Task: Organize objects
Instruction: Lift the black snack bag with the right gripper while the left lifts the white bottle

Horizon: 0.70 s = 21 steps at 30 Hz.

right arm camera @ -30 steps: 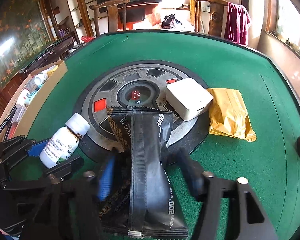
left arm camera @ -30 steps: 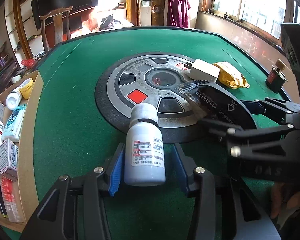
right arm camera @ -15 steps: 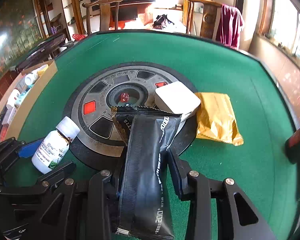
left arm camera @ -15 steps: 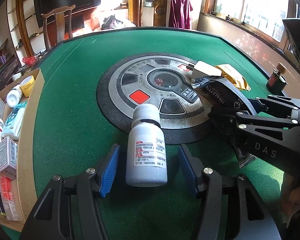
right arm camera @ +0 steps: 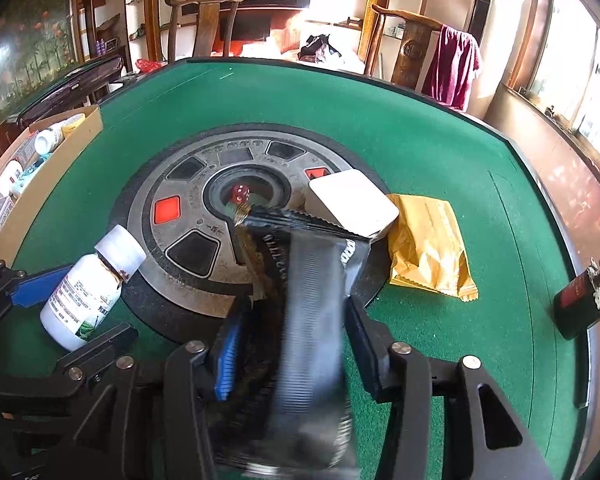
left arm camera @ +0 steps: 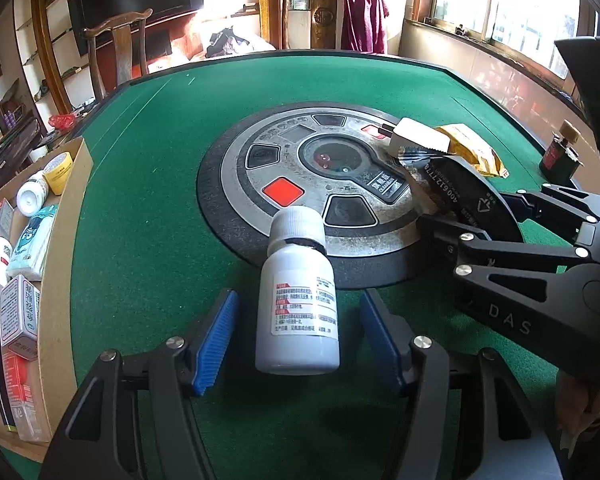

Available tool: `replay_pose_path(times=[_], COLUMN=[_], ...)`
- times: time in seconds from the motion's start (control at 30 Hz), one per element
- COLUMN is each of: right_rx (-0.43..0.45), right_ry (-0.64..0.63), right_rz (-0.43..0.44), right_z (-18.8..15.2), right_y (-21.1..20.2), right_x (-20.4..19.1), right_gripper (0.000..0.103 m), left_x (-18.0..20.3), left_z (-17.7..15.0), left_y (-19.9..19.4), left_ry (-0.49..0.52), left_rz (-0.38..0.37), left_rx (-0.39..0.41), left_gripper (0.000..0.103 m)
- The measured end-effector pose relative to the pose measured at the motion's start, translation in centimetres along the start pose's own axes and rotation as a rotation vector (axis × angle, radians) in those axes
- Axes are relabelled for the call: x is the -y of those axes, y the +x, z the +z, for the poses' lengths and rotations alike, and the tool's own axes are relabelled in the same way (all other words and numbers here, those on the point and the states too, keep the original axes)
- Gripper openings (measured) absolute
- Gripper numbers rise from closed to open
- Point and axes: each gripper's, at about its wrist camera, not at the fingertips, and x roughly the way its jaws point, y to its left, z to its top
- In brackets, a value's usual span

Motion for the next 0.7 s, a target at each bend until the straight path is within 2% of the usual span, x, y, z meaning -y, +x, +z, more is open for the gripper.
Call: replay_pose_path(times=[0.03,0.1,0.17,0.3,0.33,0.4,0.43,0.53,0.63,0.67,0.7], right_rx=[-0.003,-0.011,-0.016,-0.023,-0.023,-0.017,-0.013,-0.013,0.009,0.021,0.027], right_ry=[0.003,-0.003,0.007,0.032,0.037,0.049,0.060,0.071,0.104,0.119,0.127], right_rz=[-0.001,0.011,0.009,0.037,0.042,0.065,0.054,0.060,0.080,0.089,0.095], right_z=[0.0,0.0,-0.1,-0.3,-0.3,-0.4,-0.4,-0.4,-0.1,-0.1,0.0], right_y=[0.1,0.2,0.3,0.5,0.5,0.4,0.3,0.2,-0.6,-0.9,-1.2], right_x=[0.1,0.0,0.2,0.5,0.6,0.8,0.9,1.0,1.5,1.7,1.7], right_gripper=[0.061,0.076,0.079,0.078,0.075,0.054,0.048,0.042,0.034,0.024,0.023], left_x=[0.0,0.0,0.0,0.0,0.0,-0.1,-0.2,-0.7,-1.2,-1.2,-1.2], left_z=[0.0,0.0,0.0,0.0,0.0,0.0,0.0,0.1,0.1,0.2,0.2], left_y=[0.0,0.0,0.0,0.0,0.0,0.0,-0.1,-0.2,-0.3,-0.3,-0.3], left_ry=[-0.001,-0.001,-0.001,0.000,0.001,-0.003,-0.007,-0.029,-0.048,-0.049,-0.054], left_rz=[0.000,-0.001,-0.001,-0.001,0.000,0.004,0.008,0.024,0.020,0.018,0.016], left_rx=[0.000,-0.001,-0.001,0.000,0.000,0.001,0.004,0.012,0.014,0.014,0.015], left_gripper=[0.063,0.063,0.064,0.064,0.064,0.062,0.056,0.037,0.033,0.033,0.033])
